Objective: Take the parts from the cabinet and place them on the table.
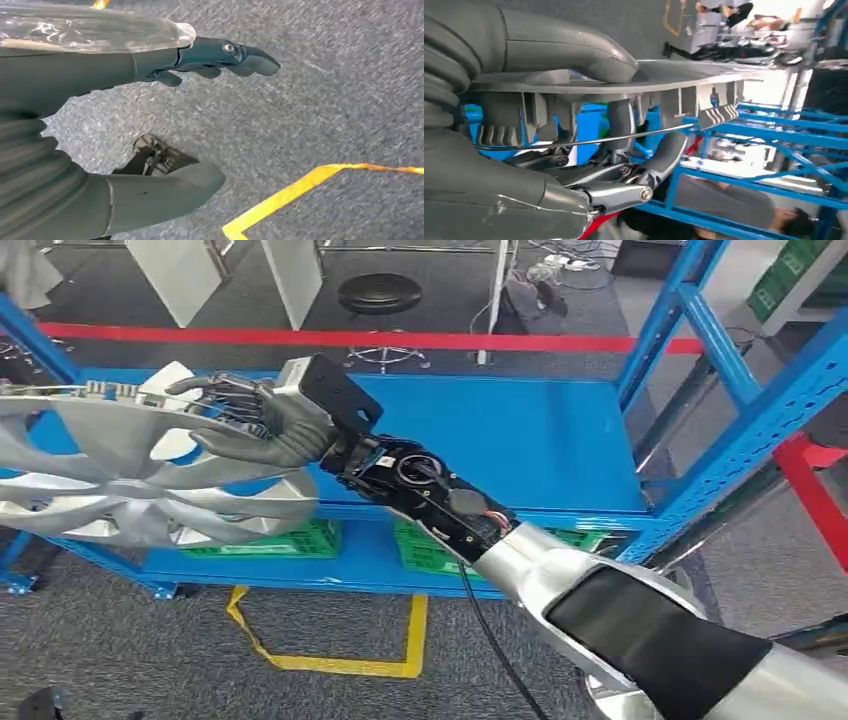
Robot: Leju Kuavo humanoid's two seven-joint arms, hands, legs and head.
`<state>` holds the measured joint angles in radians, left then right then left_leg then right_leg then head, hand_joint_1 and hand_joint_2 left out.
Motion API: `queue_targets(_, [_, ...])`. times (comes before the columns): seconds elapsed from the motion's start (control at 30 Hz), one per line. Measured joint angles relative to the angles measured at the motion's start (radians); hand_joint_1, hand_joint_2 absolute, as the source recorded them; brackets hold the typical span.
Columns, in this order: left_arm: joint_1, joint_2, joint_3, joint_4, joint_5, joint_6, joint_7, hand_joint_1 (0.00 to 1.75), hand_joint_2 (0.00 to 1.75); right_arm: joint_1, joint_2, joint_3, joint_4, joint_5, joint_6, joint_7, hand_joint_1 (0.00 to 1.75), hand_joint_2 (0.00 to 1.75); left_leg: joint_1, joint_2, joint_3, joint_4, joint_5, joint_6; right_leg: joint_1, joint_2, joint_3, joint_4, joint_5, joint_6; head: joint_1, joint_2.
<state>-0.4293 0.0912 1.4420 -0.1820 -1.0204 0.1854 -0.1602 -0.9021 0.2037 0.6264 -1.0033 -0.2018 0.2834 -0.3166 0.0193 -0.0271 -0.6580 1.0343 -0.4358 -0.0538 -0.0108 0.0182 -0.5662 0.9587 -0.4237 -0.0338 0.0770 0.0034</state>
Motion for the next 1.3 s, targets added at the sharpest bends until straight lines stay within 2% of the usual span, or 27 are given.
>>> queue_targets(0.07, [-0.002, 0.002, 0.000, 0.000, 0.000, 0.000, 0.000, 0.00, 1.75, 0.000, 0.000, 0.000, 0.000, 0.000, -0.001, -0.003, 1.75, 1.75, 0.002, 0.015, -0.080, 0.162, -0.066, -0.007, 0.002, -0.013, 0.000, 0.000, -0.001, -0.002, -0.002, 0.000])
queue_targets(0.1, [-0.001, 0.000, 0.000, 0.000, 0.000, 0.000, 0.000, 0.00, 1.75, 0.001, 0.000, 0.000, 0.001, 0.002, -0.001, -0.005, 1.75, 1.75, 0.002, 0.018, -0.112, 0.220, -0.079, -0.009, 0.002, -0.020, 0.000, 0.000, -0.002, -0.002, -0.003, 0.000])
queue_targets(0.13, [-0.001, 0.000, 0.000, 0.000, 0.000, 0.000, 0.000, 0.00, 1.75, 0.003, 0.000, 0.000, 0.001, 0.005, -0.001, -0.005, 1.75, 1.75, 0.003, 0.020, -0.118, 0.226, -0.069, -0.008, 0.002, -0.027, 0.000, 0.000, -0.003, -0.002, -0.004, 0.000])
queue_targets(0.17, [-0.001, 0.000, 0.000, 0.000, 0.000, 0.000, 0.000, 0.00, 1.75, 0.005, 0.000, 0.000, 0.001, 0.006, -0.001, -0.005, 1.75, 1.75, 0.003, 0.021, -0.099, 0.182, -0.038, -0.007, 0.002, -0.034, 0.001, 0.000, -0.005, -0.001, -0.004, 0.000])
queue_targets(0.23, [-0.002, 0.003, 0.000, 0.000, 0.000, 0.000, 0.000, 0.00, 1.75, 0.005, 0.000, 0.000, 0.001, 0.007, -0.001, -0.008, 1.75, 1.75, 0.001, 0.036, -0.007, 0.005, 0.046, 0.000, 0.002, -0.045, 0.006, 0.001, -0.008, 0.003, -0.004, 0.000])
queue_targets(0.27, [-0.003, 0.004, 0.000, 0.000, 0.000, 0.000, 0.000, 0.00, 1.75, 0.004, 0.000, 0.000, 0.001, 0.008, -0.001, -0.010, 1.75, 1.75, -0.003, 0.073, 0.034, -0.071, 0.069, 0.006, 0.004, -0.049, 0.009, 0.000, -0.011, 0.008, -0.005, 0.000])
queue_targets(0.3, [-0.006, 0.006, 0.000, 0.000, 0.000, 0.000, 0.000, 0.00, 1.75, 0.004, 0.000, 0.000, 0.000, 0.008, -0.001, -0.012, 1.75, 1.75, -0.017, 0.080, 0.044, -0.096, 0.062, 0.013, 0.014, -0.052, 0.007, 0.005, -0.016, 0.014, -0.009, 0.000])
queue_targets(0.43, [-0.003, 0.005, 0.000, 0.000, 0.000, -0.002, 0.000, 0.00, 1.75, 0.005, 0.000, 0.000, 0.000, 0.010, -0.001, -0.011, 1.75, 1.75, -0.009, 0.046, 0.046, -0.097, 0.063, 0.036, 0.015, -0.078, 0.017, 0.002, -0.028, 0.032, 0.000, 0.000])
queue_targets(0.47, [-0.003, 0.005, 0.000, 0.000, 0.000, -0.003, 0.000, 0.00, 1.75, 0.005, 0.000, 0.000, 0.000, 0.010, -0.002, -0.011, 1.75, 1.75, -0.007, 0.042, 0.048, -0.099, 0.063, 0.039, 0.009, -0.056, 0.004, 0.023, -0.048, 0.037, 0.000, 0.000])
queue_targets(0.53, [-0.005, 0.005, 0.000, 0.000, 0.000, -0.003, 0.000, 0.00, 1.75, 0.005, 0.000, -0.001, 0.000, 0.010, -0.003, -0.014, 1.75, 1.75, -0.006, 0.028, 0.048, -0.098, 0.062, 0.049, 0.010, -0.027, -0.061, 0.174, -0.128, 0.040, 0.006, 0.000])
queue_targets(0.6, [-0.003, 0.005, 0.000, 0.000, 0.000, -0.003, 0.000, 0.00, 1.75, 0.009, -0.002, -0.001, 0.001, 0.010, -0.004, -0.016, 1.75, 1.75, -0.008, 0.012, 0.048, -0.097, 0.061, 0.051, 0.010, -0.021, -0.139, 0.338, -0.182, 0.043, 0.007, 0.000])
queue_targets(0.63, [-0.002, 0.004, 0.000, 0.000, 0.000, -0.003, 0.000, 0.00, 1.75, 0.012, -0.004, -0.001, 0.001, 0.013, -0.006, -0.016, 1.75, 1.75, -0.008, 0.003, 0.049, -0.097, 0.061, 0.051, 0.010, -0.021, -0.153, 0.358, -0.178, 0.043, 0.007, 0.000])
queue_targets(0.67, [-0.001, 0.003, 0.000, 0.000, 0.000, -0.003, 0.000, 0.00, 1.75, 0.015, -0.005, -0.001, 0.001, 0.014, -0.010, -0.016, 1.75, 1.75, -0.008, -0.006, 0.050, -0.096, 0.060, 0.051, 0.010, -0.021, -0.145, 0.330, -0.152, 0.041, 0.008, 0.000])
queue_targets(0.73, [-0.001, 0.003, 0.000, 0.000, -0.003, -0.003, 0.000, 0.00, 1.75, 0.015, -0.006, -0.001, 0.000, 0.019, -0.011, -0.016, 1.75, 1.75, -0.007, -0.030, 0.053, -0.094, 0.059, 0.049, 0.010, -0.006, -0.068, 0.149, -0.043, 0.032, 0.011, 0.000])
queue_targets(0.77, [-0.001, 0.001, 0.000, 0.000, -0.003, -0.003, 0.000, 0.00, 1.75, 0.014, -0.006, -0.002, 0.000, 0.021, -0.011, -0.017, 1.75, 1.75, -0.005, -0.037, 0.053, -0.093, 0.057, 0.046, 0.009, 0.025, -0.029, 0.059, 0.001, 0.025, 0.011, 0.000])
queue_targets(0.8, [-0.003, -0.002, 0.000, 0.000, -0.003, -0.003, 0.000, 0.00, 1.75, 0.013, -0.006, -0.002, 0.000, 0.021, -0.011, -0.019, 1.75, 1.75, -0.011, -0.044, 0.049, -0.090, 0.057, 0.042, 0.005, 0.046, -0.006, 0.031, -0.008, 0.020, 0.005, 0.000])
queue_targets(0.9, [0.001, -0.002, 0.000, 0.000, -0.004, -0.002, 0.000, 0.00, 1.75, 0.013, -0.006, -0.002, 0.000, 0.022, -0.011, -0.019, 1.75, 1.75, 0.000, -0.067, 0.040, -0.095, 0.068, 0.024, 0.011, 0.027, 0.001, 0.015, -0.014, 0.019, 0.008, 0.000])
queue_targets(0.93, [0.003, 0.001, 0.000, 0.000, -0.005, -0.002, 0.000, 0.00, 1.75, 0.012, -0.006, -0.002, 0.000, 0.024, -0.011, -0.019, 1.75, 1.75, -0.008, -0.075, 0.041, -0.094, 0.068, 0.017, 0.001, 0.017, 0.008, 0.004, -0.008, 0.012, 0.008, 0.000])
queue_targets(0.97, [0.005, 0.000, 0.000, 0.002, -0.005, -0.001, 0.000, 0.00, 1.75, 0.012, -0.005, -0.002, 0.000, 0.024, -0.011, -0.017, 1.75, 1.75, -0.004, -0.053, 0.039, -0.085, 0.056, 0.015, -0.001, 0.006, 0.015, -0.006, -0.004, 0.007, 0.008, 0.000])
queue_targets(1.0, [0.003, 0.003, 0.000, 0.002, -0.005, 0.000, 0.000, 0.00, 1.75, 0.011, -0.005, -0.002, 0.000, 0.024, -0.011, -0.018, 1.75, 1.75, -0.007, -0.017, 0.017, -0.040, 0.026, 0.009, -0.002, 0.000, 0.016, -0.008, -0.002, 0.001, -0.003, 0.000])
queue_targets(1.03, [0.001, 0.004, 0.000, 0.002, -0.005, 0.000, 0.000, 0.00, 1.75, 0.009, -0.005, -0.002, 0.000, 0.024, -0.011, -0.019, 1.75, 1.75, -0.005, 0.005, -0.023, 0.043, -0.014, 0.002, -0.001, -0.009, 0.016, -0.008, -0.002, 0.001, -0.006, 0.000])
queue_targets(1.1, [0.001, 0.003, 0.000, 0.002, -0.005, 0.000, 0.000, 0.00, 1.75, 0.010, -0.005, -0.002, -0.001, 0.023, -0.011, -0.020, 1.75, 1.75, -0.001, 0.017, -0.108, 0.212, -0.075, -0.008, 0.000, -0.029, 0.016, -0.008, -0.003, 0.000, -0.008, 0.000])
queue_targets(1.13, [0.003, 0.001, 0.000, 0.002, -0.005, 0.000, 0.000, 0.00, 1.75, 0.012, -0.005, -0.002, 0.000, 0.023, -0.011, -0.020, 1.75, 1.75, 0.002, 0.020, -0.133, 0.255, -0.079, -0.012, 0.000, -0.039, 0.016, -0.008, -0.003, 0.000, -0.009, 0.000])
queue_targets(1.17, [0.005, 0.000, 0.000, 0.002, -0.005, 0.000, 0.000, 0.00, 1.75, 0.013, -0.006, -0.002, 0.000, 0.024, -0.011, -0.019, 1.75, 1.75, 0.004, 0.021, -0.131, 0.245, -0.064, -0.014, 0.000, -0.047, 0.016, -0.007, -0.004, 0.000, -0.008, 0.000])
queue_targets(1.23, [0.005, 0.002, 0.000, 0.002, -0.005, 0.000, 0.000, 0.00, 1.75, 0.014, -0.006, -0.002, 0.000, 0.026, -0.011, -0.018, 1.75, 1.75, 0.007, 0.031, -0.043, 0.070, 0.025, -0.015, 0.000, -0.068, 0.017, -0.006, -0.007, 0.004, -0.009, 0.000])
queue_targets(1.27, [0.004, 0.003, 0.000, 0.002, -0.005, 0.000, 0.000, 0.00, 1.75, 0.012, -0.005, -0.002, 0.000, 0.027, -0.012, -0.018, 1.75, 1.75, 0.008, 0.052, 0.011, -0.028, 0.064, -0.014, 0.000, -0.076, 0.018, -0.003, -0.011, 0.007, -0.009, 0.000])
queue_targets(1.3, [0.001, 0.002, 0.000, 0.002, -0.005, 0.000, 0.000, 0.00, 1.75, 0.011, -0.005, -0.002, -0.001, 0.029, -0.011, -0.019, 1.75, 1.75, 0.002, 0.096, 0.043, -0.096, 0.064, -0.012, 0.008, -0.082, 0.017, 0.000, -0.016, 0.015, -0.010, 0.000])
